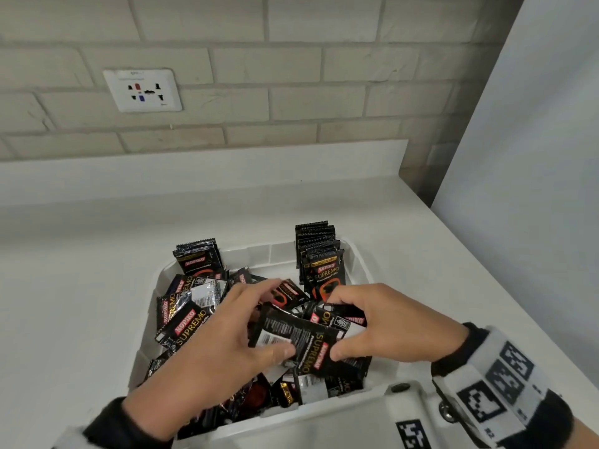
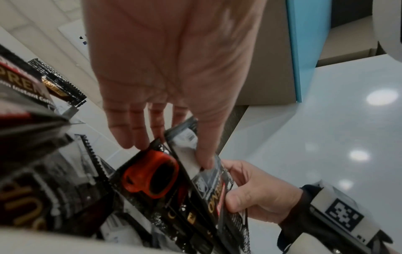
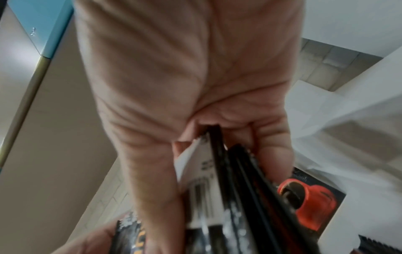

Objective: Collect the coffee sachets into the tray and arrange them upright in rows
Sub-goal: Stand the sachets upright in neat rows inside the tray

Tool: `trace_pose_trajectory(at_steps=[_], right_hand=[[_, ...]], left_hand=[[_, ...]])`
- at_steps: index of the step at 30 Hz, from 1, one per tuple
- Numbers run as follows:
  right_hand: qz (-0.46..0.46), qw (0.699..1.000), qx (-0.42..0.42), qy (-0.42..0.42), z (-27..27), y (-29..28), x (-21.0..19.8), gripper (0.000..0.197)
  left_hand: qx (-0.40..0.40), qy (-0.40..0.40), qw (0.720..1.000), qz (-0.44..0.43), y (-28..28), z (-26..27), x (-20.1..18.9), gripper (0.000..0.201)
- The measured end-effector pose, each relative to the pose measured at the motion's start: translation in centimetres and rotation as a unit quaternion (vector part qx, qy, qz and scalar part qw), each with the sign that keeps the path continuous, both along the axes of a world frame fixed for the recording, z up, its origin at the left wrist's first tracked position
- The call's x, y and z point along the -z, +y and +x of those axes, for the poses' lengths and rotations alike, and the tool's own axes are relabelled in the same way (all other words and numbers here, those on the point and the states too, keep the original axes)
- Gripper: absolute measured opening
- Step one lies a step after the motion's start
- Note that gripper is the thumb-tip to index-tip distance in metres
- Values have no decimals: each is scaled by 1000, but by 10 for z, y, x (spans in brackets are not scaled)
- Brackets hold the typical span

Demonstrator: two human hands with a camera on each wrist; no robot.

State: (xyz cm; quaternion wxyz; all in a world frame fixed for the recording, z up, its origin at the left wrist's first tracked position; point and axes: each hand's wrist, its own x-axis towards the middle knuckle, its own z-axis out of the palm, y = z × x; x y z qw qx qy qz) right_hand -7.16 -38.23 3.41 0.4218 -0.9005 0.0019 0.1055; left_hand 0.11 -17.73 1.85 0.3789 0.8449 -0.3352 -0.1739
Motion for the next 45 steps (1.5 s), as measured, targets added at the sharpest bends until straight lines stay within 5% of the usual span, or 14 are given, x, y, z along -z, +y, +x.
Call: trace_pose_trajectory(at_steps=[9, 16, 23, 29, 34, 39, 45], right_hand=[[127, 988, 85, 1, -7, -5, 10, 31], [197, 972, 128, -5, -9, 1, 15, 32], [243, 959, 146, -22, -7, 10, 18, 30], [339, 926, 161, -28, -7, 12, 22, 42], [390, 903, 172, -51, -2, 15, 20, 50], [374, 909, 173, -55, 1, 27, 19, 35], [390, 899, 192, -61, 7, 45, 25, 53]], left_hand=[[-14, -30, 999, -8, 6, 0, -1, 25], [-59, 56, 989, -125, -8, -9, -12, 56], [-92, 82, 985, -119, -13, -9, -11, 70], [-202, 186, 940, -202, -7, -2, -14, 120], [-212, 243, 899, -295, -13, -1, -17, 124], [-235, 206, 857, -409, -30, -2, -20, 91], [-193, 145, 906, -349, -43, -14, -4, 33]])
